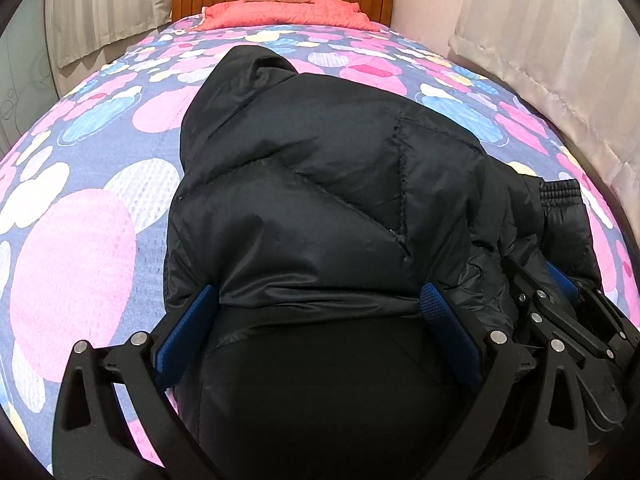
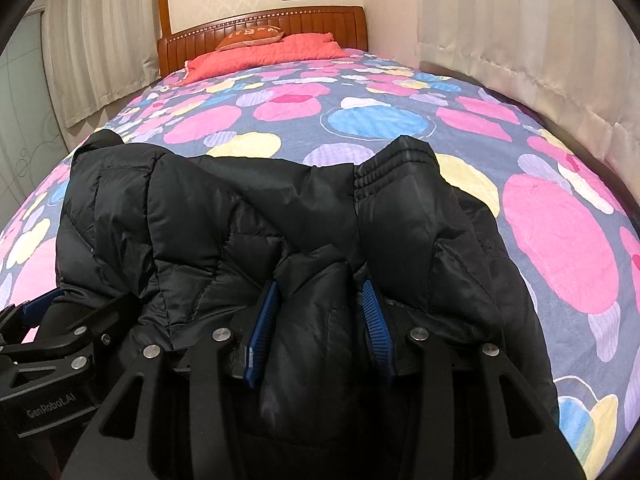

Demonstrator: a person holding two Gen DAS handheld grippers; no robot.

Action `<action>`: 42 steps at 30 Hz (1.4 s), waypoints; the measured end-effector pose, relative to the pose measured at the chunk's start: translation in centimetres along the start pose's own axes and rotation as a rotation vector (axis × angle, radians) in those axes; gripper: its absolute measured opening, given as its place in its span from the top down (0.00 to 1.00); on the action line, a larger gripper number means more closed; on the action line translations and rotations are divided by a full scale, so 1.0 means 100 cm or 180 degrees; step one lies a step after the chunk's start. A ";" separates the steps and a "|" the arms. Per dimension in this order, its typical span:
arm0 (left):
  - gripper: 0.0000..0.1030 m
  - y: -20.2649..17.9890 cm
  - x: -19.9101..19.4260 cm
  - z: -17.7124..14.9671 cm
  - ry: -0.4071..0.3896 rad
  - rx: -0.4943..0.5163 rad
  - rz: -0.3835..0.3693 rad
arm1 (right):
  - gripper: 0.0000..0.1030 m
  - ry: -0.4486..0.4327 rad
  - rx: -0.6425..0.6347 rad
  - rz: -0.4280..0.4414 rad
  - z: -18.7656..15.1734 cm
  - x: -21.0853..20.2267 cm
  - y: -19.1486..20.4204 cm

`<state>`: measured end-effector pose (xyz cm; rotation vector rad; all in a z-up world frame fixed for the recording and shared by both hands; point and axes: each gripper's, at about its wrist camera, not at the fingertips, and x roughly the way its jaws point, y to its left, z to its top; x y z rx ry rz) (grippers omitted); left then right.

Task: Fold large clothes

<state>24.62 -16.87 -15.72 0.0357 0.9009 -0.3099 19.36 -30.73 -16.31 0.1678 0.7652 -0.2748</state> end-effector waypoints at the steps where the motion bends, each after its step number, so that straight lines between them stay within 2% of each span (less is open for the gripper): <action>1: 0.02 -0.001 -0.001 0.000 -0.0003 -0.0002 0.0003 | 0.58 0.0001 -0.0004 -0.0004 0.001 0.000 0.000; 10: 0.02 0.008 -0.014 0.003 -0.0022 -0.0084 -0.0114 | 0.55 0.0008 0.0086 0.0086 0.005 -0.010 -0.006; 15: 0.02 0.018 -0.027 0.005 -0.0004 -0.0227 -0.0209 | 0.50 0.0012 0.0147 0.0124 0.010 -0.022 -0.010; 24: 0.02 0.083 -0.058 -0.001 0.0052 -0.1415 -0.0487 | 0.43 -0.0153 0.0443 0.0269 0.017 -0.064 -0.030; 27: 0.02 0.099 -0.073 0.001 -0.0030 -0.1599 -0.0464 | 0.42 -0.0215 0.0593 0.0337 0.024 -0.079 -0.044; 30: 0.02 0.113 -0.084 0.002 -0.0116 -0.1776 -0.0478 | 0.33 -0.0272 0.0789 0.0419 0.031 -0.093 -0.061; 33: 0.02 0.130 -0.089 -0.005 -0.0184 -0.2052 -0.0625 | 0.28 -0.0270 0.0976 0.0583 0.032 -0.097 -0.078; 36: 0.02 0.142 -0.079 -0.016 -0.0113 -0.2313 -0.0775 | 0.26 -0.0145 0.1300 0.0764 0.026 -0.085 -0.100; 42: 0.02 0.155 -0.034 -0.044 0.0292 -0.2747 -0.1258 | 0.26 0.0135 0.1698 0.0906 0.010 -0.048 -0.128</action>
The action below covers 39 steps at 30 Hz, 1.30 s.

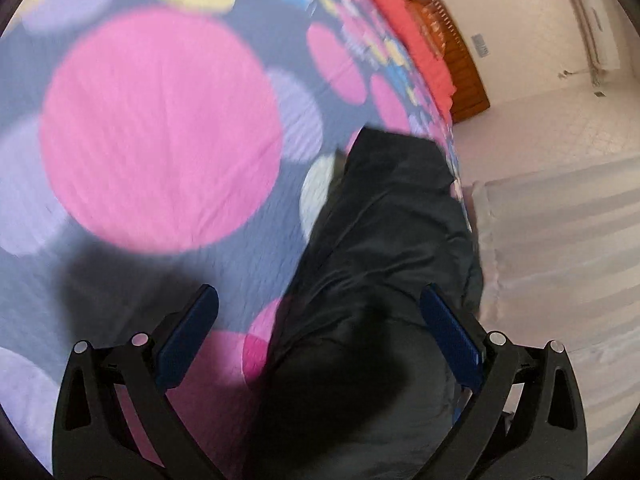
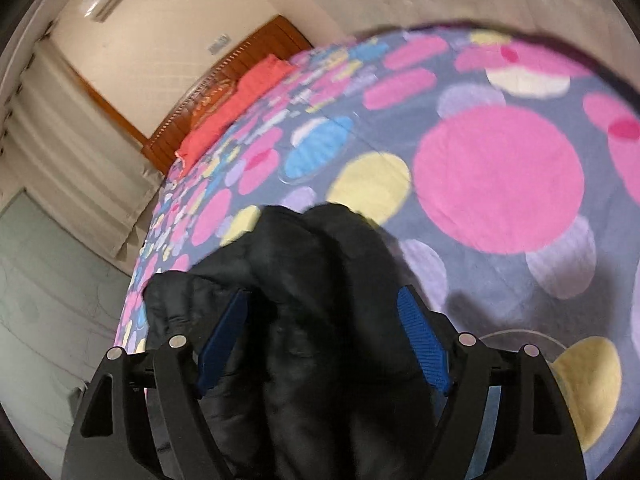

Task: Fold large clothes

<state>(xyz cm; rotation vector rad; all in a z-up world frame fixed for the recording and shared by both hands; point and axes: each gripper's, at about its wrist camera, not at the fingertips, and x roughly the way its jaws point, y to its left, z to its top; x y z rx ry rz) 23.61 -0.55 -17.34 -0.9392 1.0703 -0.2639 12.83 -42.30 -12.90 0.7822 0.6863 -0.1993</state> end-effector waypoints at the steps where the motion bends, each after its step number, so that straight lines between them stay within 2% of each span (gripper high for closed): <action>1: 0.03 0.005 0.004 -0.001 0.0047 -0.0040 -0.0049 | 0.26 0.0076 0.0060 0.0033 0.001 0.007 -0.007; 4: 0.02 0.002 0.006 -0.002 0.0002 0.0079 -0.0125 | 0.26 0.0242 0.0181 0.0094 0.000 0.022 -0.023; 9: 0.02 -0.007 0.020 -0.004 0.0197 0.0257 -0.0340 | 0.23 0.0550 0.0496 0.0562 -0.010 0.048 -0.038; 12: 0.02 -0.017 0.032 -0.010 0.0321 0.0507 -0.0389 | 0.18 0.0573 0.0396 0.0674 -0.014 0.052 -0.031; 15: 0.02 -0.024 0.040 -0.013 0.0411 0.0586 -0.0448 | 0.15 0.0655 0.0361 0.0786 -0.013 0.057 -0.028; 18: 0.02 -0.032 0.048 -0.017 0.0486 0.0694 -0.0416 | 0.15 0.0757 0.0064 0.0663 -0.016 0.065 -0.016; 21: 0.02 -0.040 0.052 -0.023 0.0576 0.0797 -0.0430 | 0.22 0.0778 -0.0233 0.0471 -0.024 0.069 0.000; 22: 0.03 -0.045 0.055 -0.026 0.0593 0.0862 -0.0396 | 0.40 0.0816 -0.0265 0.0482 -0.028 0.071 0.005; 26: 0.05 -0.054 0.058 -0.029 0.0648 0.0914 -0.0400 | 0.59 0.0835 -0.0156 0.0611 -0.035 0.071 0.007; 29: 0.05 -0.055 0.059 -0.027 0.0672 0.0930 -0.0425 | 0.64 0.0817 -0.0078 0.0717 -0.038 0.069 0.010; 34: 0.06 -0.062 0.056 -0.020 0.0611 0.0994 -0.0431 | 0.67 0.0773 -0.0046 0.0912 -0.042 0.066 0.023; 39: 0.07 -0.061 0.029 -0.002 0.0503 0.1076 -0.0406 | 0.68 0.0796 -0.0019 0.1080 -0.039 0.079 0.045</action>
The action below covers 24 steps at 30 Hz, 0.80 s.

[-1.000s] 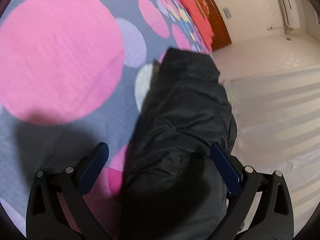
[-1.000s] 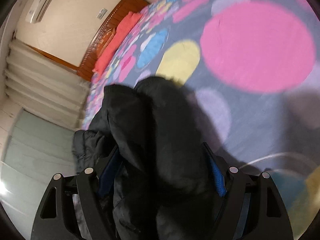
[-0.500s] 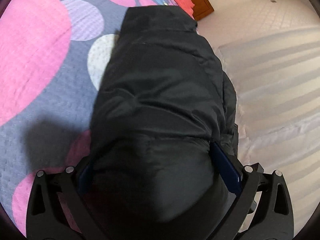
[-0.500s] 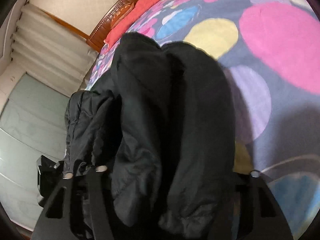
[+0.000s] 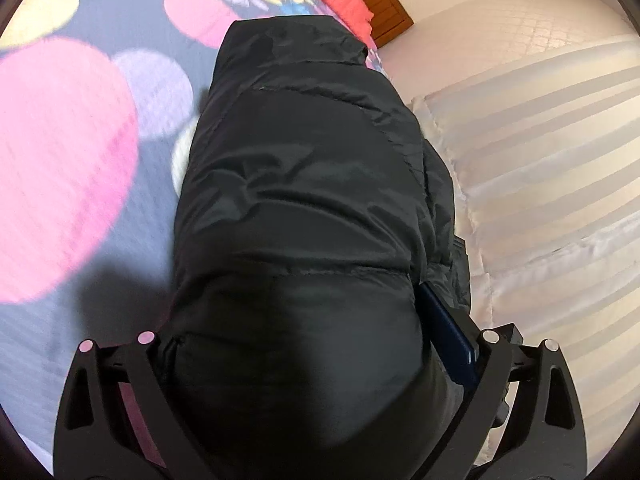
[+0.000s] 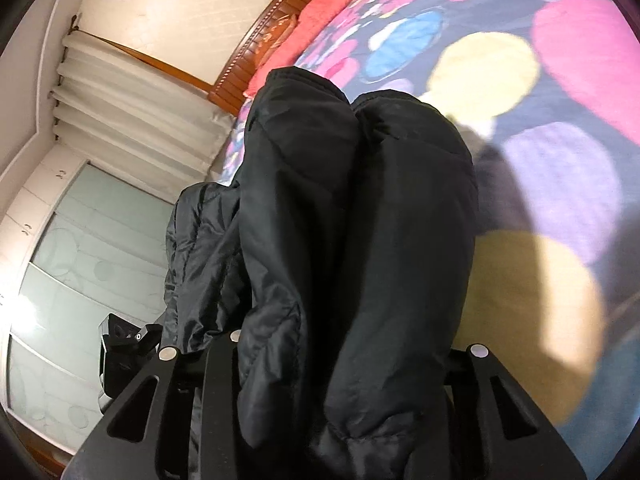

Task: Fold large clothes

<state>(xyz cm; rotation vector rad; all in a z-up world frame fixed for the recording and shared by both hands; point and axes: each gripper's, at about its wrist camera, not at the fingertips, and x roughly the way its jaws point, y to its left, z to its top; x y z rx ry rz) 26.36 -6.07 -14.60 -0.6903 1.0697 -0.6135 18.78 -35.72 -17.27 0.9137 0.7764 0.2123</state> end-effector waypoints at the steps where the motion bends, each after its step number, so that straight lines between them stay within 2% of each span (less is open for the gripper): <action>1: 0.07 0.001 -0.006 0.006 -0.0030 0.0015 0.0022 | 0.68 0.0017 0.0000 0.0044 0.000 0.007 0.005; 7: 0.07 0.022 -0.038 0.038 -0.0204 0.0015 0.0138 | 0.68 0.0122 -0.0004 0.0254 0.008 0.055 0.037; 12: 0.07 0.043 -0.045 0.065 -0.0286 -0.0008 0.0225 | 0.68 0.0212 0.0001 0.0328 0.019 0.092 0.051; 17: 0.07 0.063 -0.038 0.080 -0.0241 -0.0040 0.0305 | 0.68 0.0257 0.0025 0.0256 0.019 0.106 0.051; 24: 0.07 0.074 -0.031 0.078 -0.0221 0.0013 0.0411 | 0.68 0.0277 0.0147 0.0190 0.009 0.106 0.037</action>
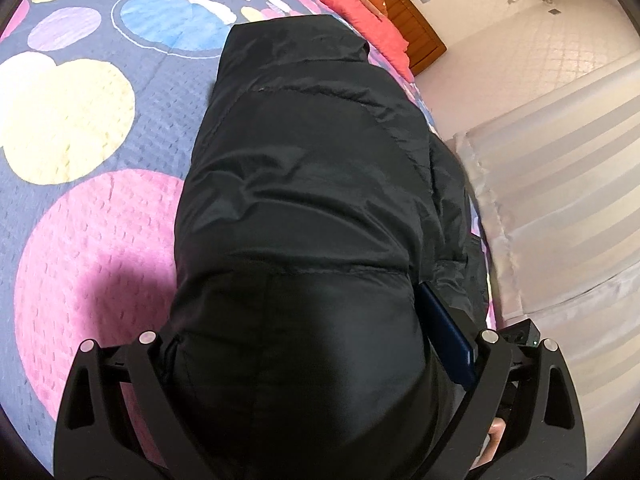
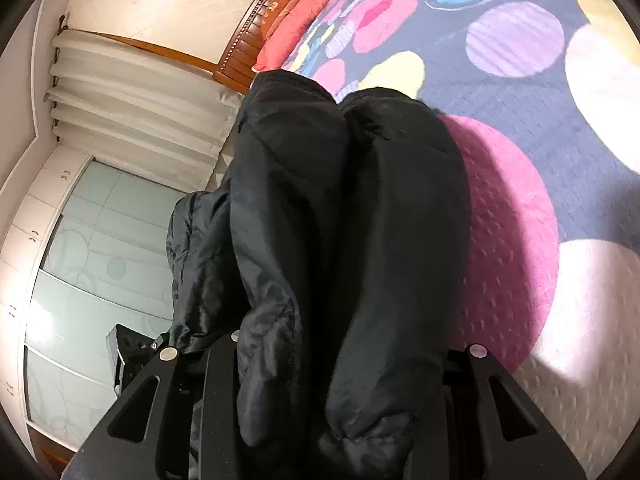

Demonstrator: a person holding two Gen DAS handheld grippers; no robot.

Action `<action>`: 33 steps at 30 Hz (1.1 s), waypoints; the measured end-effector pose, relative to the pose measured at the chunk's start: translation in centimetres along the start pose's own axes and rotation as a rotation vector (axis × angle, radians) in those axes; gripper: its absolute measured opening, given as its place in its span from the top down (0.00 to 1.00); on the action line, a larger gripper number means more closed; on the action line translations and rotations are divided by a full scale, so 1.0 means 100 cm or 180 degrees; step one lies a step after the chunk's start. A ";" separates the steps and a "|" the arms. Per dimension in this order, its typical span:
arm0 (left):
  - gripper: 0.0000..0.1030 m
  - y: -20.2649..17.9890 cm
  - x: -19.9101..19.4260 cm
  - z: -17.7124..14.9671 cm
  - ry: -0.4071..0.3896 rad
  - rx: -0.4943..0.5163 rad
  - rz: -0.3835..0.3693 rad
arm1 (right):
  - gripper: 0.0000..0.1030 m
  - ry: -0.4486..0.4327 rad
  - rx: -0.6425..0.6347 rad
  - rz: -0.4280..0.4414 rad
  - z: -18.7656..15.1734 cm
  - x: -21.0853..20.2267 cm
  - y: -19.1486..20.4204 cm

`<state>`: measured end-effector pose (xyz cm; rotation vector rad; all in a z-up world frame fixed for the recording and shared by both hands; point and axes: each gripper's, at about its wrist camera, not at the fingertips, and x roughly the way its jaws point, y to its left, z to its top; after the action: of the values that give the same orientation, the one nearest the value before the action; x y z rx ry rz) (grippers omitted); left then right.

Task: Fold large clothes

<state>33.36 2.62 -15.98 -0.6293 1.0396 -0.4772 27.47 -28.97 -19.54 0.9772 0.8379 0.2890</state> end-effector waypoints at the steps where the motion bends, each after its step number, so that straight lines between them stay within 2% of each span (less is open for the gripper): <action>1: 0.07 -0.001 0.001 -0.001 -0.0002 0.0001 0.0000 | 0.68 -0.0001 0.0010 -0.0008 0.002 -0.002 0.004; 6: 0.07 -0.001 0.001 -0.003 0.0012 0.0005 0.0005 | 0.67 -0.0023 0.0007 -0.0061 0.001 -0.002 0.009; 7: 0.07 -0.011 0.002 0.002 0.0012 0.0005 0.0008 | 0.66 -0.0030 0.0008 -0.0076 0.003 -0.001 0.010; 11: 0.07 -0.011 -0.002 0.004 0.0020 -0.0002 -0.0019 | 0.53 -0.0054 -0.0035 -0.0199 0.001 -0.001 0.010; 16: 0.07 0.001 -0.018 0.000 0.0039 -0.0076 -0.0194 | 0.41 -0.0054 -0.0212 -0.0406 -0.003 -0.013 0.021; 21: 0.04 0.019 -0.058 -0.030 -0.0158 -0.0103 -0.0350 | 0.32 -0.0033 -0.0359 -0.0515 -0.020 -0.037 0.030; 23: 0.02 0.024 -0.066 -0.043 -0.0146 -0.0144 -0.0437 | 0.28 -0.0035 -0.0442 -0.0554 -0.030 -0.047 0.031; 25: 0.02 0.029 -0.067 -0.055 -0.0086 -0.0174 -0.0489 | 0.26 -0.0021 -0.0499 -0.0609 -0.039 -0.055 0.028; 27: 0.02 0.034 -0.061 -0.067 -0.0008 -0.0160 -0.0508 | 0.25 0.0055 -0.0411 -0.0529 -0.049 -0.059 0.019; 33: 0.02 0.036 -0.058 -0.075 -0.0044 -0.0245 -0.0623 | 0.25 0.0005 -0.0377 -0.0482 -0.066 -0.074 0.012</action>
<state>24.36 7.06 -17.40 -0.8064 0.9915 -0.6047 17.85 -28.44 -16.81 0.7987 0.8813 0.2069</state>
